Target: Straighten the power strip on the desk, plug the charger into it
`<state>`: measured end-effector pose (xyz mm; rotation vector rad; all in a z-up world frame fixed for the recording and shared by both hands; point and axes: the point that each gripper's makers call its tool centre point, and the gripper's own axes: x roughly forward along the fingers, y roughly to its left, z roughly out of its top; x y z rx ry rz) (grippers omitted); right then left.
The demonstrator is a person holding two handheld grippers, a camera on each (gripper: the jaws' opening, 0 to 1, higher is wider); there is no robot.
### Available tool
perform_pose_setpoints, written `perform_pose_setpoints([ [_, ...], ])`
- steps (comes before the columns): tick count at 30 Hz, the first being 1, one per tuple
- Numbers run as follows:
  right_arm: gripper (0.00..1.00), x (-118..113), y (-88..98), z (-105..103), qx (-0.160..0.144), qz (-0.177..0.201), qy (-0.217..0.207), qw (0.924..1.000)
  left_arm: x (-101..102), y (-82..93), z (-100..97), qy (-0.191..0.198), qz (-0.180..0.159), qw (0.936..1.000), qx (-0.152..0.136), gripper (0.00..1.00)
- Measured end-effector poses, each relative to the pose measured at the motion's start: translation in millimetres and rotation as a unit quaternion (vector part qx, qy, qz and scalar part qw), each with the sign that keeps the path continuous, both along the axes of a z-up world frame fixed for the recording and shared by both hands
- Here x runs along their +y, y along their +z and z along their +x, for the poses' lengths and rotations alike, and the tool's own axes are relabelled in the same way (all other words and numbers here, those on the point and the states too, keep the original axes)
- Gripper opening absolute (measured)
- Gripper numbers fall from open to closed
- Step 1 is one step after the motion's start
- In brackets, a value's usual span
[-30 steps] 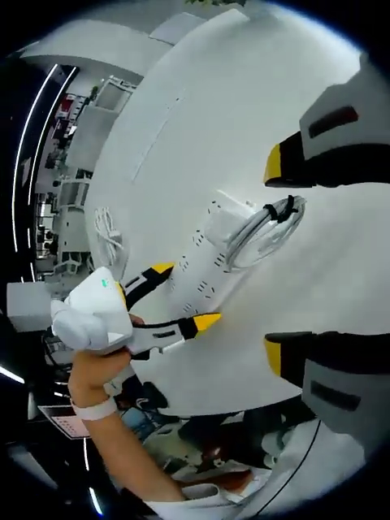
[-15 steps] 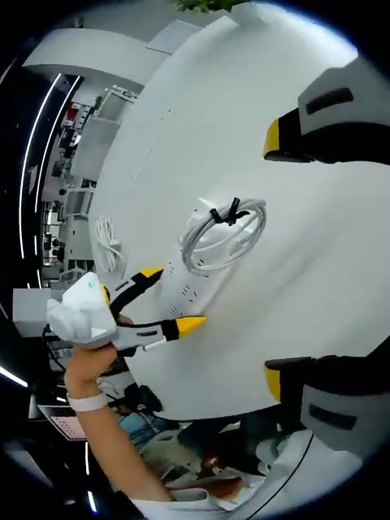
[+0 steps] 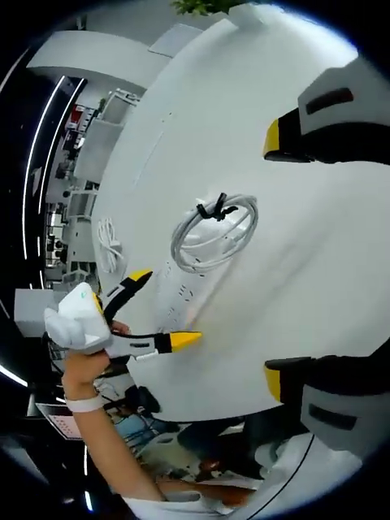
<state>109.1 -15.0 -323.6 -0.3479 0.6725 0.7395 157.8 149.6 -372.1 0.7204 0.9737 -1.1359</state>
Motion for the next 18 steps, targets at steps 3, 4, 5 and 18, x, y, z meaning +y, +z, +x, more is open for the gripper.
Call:
perform_pose_setpoints([
  [3, 0.97, 1, 3.7, -2, 0.000, 0.018, -0.009, 0.9998, 2, 9.0, -2.7, 0.014, -0.017, 0.9998, -0.005, 0.96],
  [4, 0.97, 1, 4.9, -3, -0.001, 0.024, -0.010, 0.9997, 4, 11.2, -4.7, 0.014, -0.018, 0.9997, -0.009, 0.96],
  [5, 0.97, 2, 5.9, -5, -0.003, 0.030, -0.008, 0.9995, 7, 13.3, -7.1, 0.012, -0.018, 0.9996, -0.018, 0.96],
  [18, 0.97, -2, 3.1, -18, -0.029, 0.015, 0.014, 0.9994, 20, 26.6, -51.6, 0.024, -0.070, 0.9956, -0.057, 0.96],
])
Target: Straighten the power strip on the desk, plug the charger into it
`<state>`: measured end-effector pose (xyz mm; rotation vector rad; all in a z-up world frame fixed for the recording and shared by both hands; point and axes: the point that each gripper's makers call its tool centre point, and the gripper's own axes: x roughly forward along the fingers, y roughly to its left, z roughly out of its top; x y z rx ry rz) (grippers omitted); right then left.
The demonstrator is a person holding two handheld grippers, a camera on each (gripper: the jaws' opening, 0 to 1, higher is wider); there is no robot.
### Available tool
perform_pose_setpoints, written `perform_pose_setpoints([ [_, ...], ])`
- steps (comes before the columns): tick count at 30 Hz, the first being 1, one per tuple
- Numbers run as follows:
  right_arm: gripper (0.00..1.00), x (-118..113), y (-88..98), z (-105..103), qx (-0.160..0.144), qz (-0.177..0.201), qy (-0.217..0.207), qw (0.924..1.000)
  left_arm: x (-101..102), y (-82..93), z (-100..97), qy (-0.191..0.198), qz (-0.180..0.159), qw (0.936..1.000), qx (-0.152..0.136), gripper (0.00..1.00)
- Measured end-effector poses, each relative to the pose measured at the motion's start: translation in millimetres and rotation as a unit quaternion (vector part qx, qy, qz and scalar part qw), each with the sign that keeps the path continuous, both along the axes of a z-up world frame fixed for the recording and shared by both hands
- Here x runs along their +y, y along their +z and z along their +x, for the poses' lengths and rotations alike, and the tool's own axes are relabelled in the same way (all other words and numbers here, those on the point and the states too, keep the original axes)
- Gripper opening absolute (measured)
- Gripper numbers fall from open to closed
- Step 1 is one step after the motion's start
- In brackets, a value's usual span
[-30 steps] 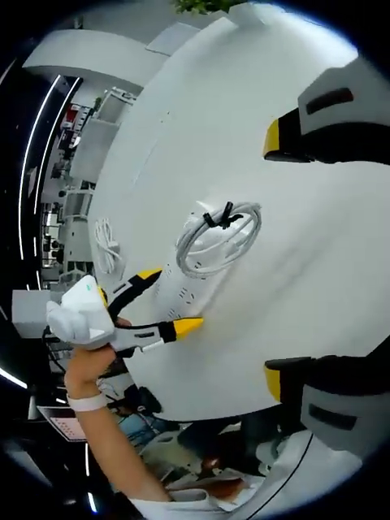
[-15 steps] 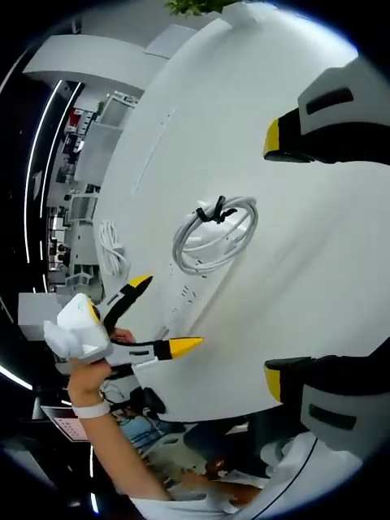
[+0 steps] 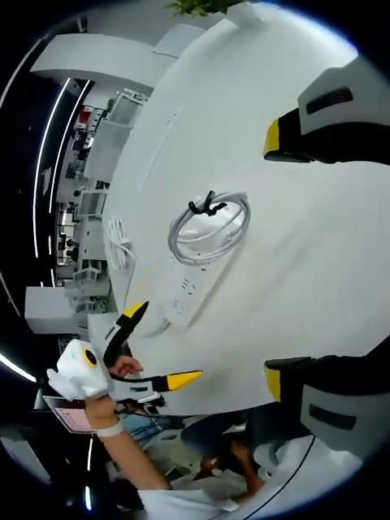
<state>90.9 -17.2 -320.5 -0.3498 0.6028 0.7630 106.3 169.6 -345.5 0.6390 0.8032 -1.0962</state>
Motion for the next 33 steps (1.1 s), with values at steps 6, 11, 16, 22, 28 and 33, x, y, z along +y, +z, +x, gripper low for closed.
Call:
perform_pose_setpoints([
  [6, 0.97, -6, 2.5, -6, -0.002, 0.011, -0.003, 0.9999, 8, 5.1, -13.9, 0.038, -0.036, 0.9984, -0.024, 0.96],
  [11, 0.97, -8, 3.2, -22, -0.007, 0.010, 0.002, 0.9999, 21, 12.9, -35.8, 0.077, -0.050, 0.9949, -0.040, 0.96],
  [16, 0.97, -12, 4.8, -35, -0.027, 0.011, 0.004, 0.9996, 29, 31.0, -56.5, 0.132, -0.097, 0.9846, -0.061, 0.96],
  [22, 0.97, -20, 9.8, -50, -0.026, 0.024, -0.009, 0.9993, 29, 42.2, -96.5, 0.147, -0.124, 0.9789, -0.070, 0.96],
  [28, 0.97, -25, 20.5, -58, -0.048, 0.036, -0.022, 0.9980, 29, 47.8, -128.7, 0.152, -0.146, 0.9745, -0.078, 0.96],
  [33, 0.97, -27, 15.5, -65, -0.042, 0.052, -0.046, 0.9967, 43, 49.3, -147.2, 0.183, -0.147, 0.9683, -0.086, 0.96],
])
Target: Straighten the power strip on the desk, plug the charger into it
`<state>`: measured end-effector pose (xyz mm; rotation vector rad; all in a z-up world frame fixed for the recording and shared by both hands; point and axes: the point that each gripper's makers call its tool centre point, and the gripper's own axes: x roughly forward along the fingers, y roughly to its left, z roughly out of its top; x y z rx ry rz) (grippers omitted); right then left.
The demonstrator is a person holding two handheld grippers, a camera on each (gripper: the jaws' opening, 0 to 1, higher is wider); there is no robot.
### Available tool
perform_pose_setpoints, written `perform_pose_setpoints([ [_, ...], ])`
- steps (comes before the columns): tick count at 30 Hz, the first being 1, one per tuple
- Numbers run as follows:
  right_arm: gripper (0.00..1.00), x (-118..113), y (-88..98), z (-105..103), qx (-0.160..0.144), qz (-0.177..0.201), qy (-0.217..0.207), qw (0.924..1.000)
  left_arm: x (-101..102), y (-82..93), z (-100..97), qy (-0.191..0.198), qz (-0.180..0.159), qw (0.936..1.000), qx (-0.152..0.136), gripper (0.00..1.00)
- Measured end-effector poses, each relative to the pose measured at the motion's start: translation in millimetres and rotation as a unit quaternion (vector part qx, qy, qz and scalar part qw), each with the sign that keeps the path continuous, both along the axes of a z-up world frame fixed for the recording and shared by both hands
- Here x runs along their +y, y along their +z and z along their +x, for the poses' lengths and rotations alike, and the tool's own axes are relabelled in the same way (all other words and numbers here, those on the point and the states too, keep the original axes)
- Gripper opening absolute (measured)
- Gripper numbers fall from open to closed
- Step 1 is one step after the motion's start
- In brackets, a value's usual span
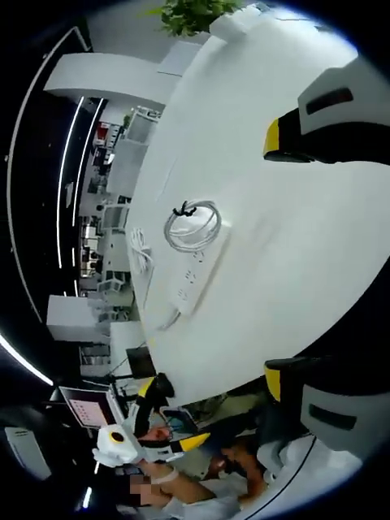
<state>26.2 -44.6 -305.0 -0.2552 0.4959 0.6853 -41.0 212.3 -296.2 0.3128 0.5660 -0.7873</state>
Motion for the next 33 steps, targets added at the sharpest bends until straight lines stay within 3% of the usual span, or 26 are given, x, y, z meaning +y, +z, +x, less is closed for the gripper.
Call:
perform_pose_setpoints([
  [3, 0.97, -1, -1.1, -7, 0.013, 0.020, -0.008, 0.9997, 3, 13.4, -6.0, 0.028, -0.044, 0.9985, -0.017, 0.96],
  [5, 0.97, -1, 0.6, -16, 0.015, 0.026, -0.012, 0.9995, 4, 15.2, -18.7, 0.030, -0.067, 0.9973, 0.003, 0.96],
  [12, 0.97, -18, 16.6, -35, -0.001, 0.047, -0.053, 0.9975, 17, 3.6, -36.5, 0.077, -0.054, 0.9956, 0.010, 0.96],
  [15, 0.97, -33, 28.8, -42, -0.028, 0.090, -0.094, 0.9911, 24, -4.0, -48.9, 0.116, -0.063, 0.9911, 0.021, 0.96],
  [17, 0.97, -38, 33.0, -49, -0.040, 0.111, -0.108, 0.9871, 26, -10.7, -58.7, 0.120, -0.061, 0.9904, 0.030, 0.96],
  [22, 0.97, -45, 31.3, -72, -0.059, 0.115, -0.124, 0.9839, 23, -16.8, -85.8, 0.114, -0.064, 0.9907, 0.038, 0.96],
  [29, 0.97, -51, 31.7, -101, -0.072, 0.157, -0.140, 0.9750, 29, -11.2, -94.7, 0.120, -0.059, 0.9908, 0.019, 0.96],
  [33, 0.97, -55, 30.4, -109, -0.072, 0.159, -0.154, 0.9726, 28, -9.0, -99.7, 0.116, -0.066, 0.9909, 0.018, 0.96],
])
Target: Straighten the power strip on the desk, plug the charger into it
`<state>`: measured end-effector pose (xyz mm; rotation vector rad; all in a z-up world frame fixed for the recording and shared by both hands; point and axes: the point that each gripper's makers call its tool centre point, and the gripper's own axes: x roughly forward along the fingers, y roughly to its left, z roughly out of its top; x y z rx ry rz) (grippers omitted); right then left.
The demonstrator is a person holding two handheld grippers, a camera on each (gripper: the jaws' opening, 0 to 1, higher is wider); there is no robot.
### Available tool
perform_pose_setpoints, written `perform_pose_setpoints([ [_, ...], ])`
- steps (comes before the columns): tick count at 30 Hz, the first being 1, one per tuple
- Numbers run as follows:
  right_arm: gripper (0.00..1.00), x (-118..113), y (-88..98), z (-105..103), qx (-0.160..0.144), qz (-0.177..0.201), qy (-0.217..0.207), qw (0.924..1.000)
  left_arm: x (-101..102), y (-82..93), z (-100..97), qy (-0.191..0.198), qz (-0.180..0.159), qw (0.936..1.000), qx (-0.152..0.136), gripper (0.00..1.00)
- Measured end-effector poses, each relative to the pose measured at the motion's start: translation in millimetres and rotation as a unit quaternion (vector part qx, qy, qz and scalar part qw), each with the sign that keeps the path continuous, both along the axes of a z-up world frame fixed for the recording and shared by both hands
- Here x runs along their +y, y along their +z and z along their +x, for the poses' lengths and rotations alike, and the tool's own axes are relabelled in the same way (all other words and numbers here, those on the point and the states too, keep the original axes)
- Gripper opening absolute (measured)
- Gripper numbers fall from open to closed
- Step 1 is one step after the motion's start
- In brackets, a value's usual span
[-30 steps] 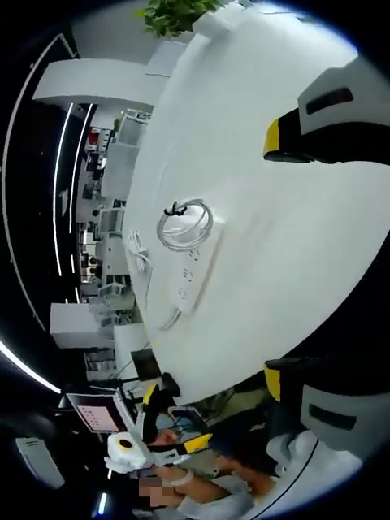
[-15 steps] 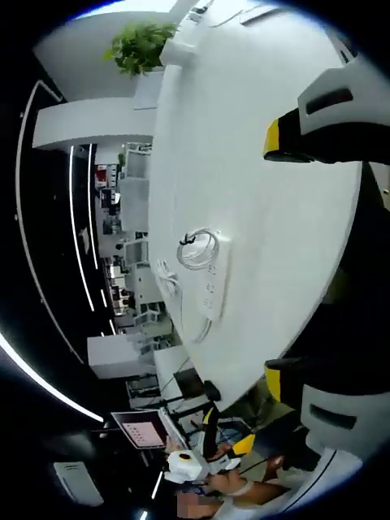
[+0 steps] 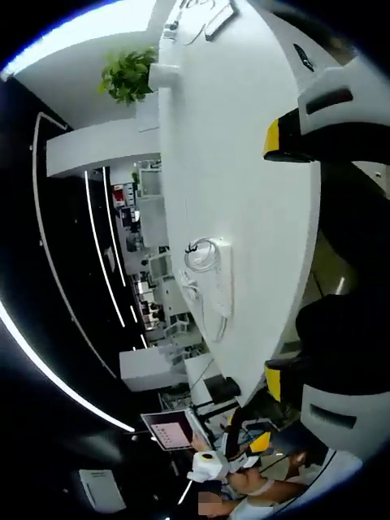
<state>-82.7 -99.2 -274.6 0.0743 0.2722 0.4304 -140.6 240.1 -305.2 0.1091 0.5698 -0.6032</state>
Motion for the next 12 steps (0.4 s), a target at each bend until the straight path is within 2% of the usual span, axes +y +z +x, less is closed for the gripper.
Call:
perform_pose_setpoints([
  [3, 0.97, 9, 7.6, -1, -0.015, -0.004, 0.009, 0.9998, 0, -1.4, -2.5, -0.008, 0.013, 0.9999, -0.006, 0.96],
  [6, 0.97, 19, 7.4, -2, -0.011, 0.001, 0.022, 0.9997, 0, -1.4, -4.3, -0.009, 0.012, 0.9999, -0.006, 0.96],
  [10, 0.97, 18, 6.1, -1, -0.011, -0.002, 0.023, 0.9997, 5, -2.4, -1.4, -0.007, 0.019, 0.9997, -0.014, 0.96],
  [12, 0.97, 16, 6.1, 0, -0.011, 0.000, 0.019, 0.9998, 7, -4.9, -1.3, -0.006, 0.026, 0.9996, -0.007, 0.96],
])
